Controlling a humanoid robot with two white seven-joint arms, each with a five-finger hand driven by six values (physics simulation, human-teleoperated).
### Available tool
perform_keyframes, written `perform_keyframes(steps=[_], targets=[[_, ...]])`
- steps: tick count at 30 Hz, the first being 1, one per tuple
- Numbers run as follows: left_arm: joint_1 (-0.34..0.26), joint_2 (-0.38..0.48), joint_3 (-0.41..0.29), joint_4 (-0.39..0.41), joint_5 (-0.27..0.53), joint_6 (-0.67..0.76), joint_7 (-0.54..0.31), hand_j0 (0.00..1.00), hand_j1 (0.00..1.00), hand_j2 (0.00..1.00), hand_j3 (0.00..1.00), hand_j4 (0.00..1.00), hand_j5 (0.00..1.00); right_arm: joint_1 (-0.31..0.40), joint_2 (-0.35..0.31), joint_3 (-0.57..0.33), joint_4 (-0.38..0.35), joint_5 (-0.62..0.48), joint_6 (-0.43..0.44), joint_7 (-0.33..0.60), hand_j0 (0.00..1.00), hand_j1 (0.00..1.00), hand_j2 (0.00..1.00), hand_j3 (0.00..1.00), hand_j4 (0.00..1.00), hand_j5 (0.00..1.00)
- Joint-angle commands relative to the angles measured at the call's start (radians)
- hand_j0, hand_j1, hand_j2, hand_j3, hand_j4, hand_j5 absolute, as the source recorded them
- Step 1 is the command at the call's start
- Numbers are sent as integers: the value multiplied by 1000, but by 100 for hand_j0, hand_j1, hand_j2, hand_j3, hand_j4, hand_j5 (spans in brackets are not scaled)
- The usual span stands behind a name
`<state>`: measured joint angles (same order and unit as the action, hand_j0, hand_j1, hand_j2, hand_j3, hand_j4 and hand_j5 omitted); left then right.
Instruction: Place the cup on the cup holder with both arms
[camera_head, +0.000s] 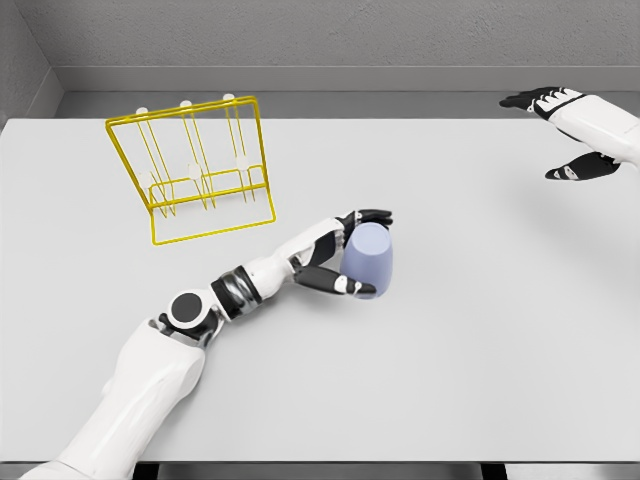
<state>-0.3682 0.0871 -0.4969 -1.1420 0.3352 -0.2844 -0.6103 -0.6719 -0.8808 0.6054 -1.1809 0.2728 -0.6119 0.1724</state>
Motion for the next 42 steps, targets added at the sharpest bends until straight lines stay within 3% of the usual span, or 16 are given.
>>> perform_keyframes(steps=[1,10,26,30,36,42], targets=[[0,-1,0,-1,7,-1,-1,69,69,69,69,69,69,0,-1,-1,0,-6,1,-1,100,100,100,100,100,100],[2,-1,1,-1,8,-1,-1,59,59,59,59,59,59,0,-1,-1,0,-6,1,-1,100,100,100,100,100,100],[15,8,9,-30,24,1,-1,52,52,52,52,52,52,0,14,-1,0,-6,1,-1,100,100,100,100,100,100],[71,34,47,-156,45,5,-1,50,50,50,50,50,50,5,20,-1,0,-6,1,-1,100,100,100,100,100,100],[97,161,51,-286,163,7,-1,49,49,49,49,49,49,5,17,-4,0,-6,1,-1,100,100,100,100,100,100],[184,332,123,-455,272,28,-1,48,48,48,48,48,48,5,17,-9,0,-7,1,-1,100,100,100,100,100,100]])
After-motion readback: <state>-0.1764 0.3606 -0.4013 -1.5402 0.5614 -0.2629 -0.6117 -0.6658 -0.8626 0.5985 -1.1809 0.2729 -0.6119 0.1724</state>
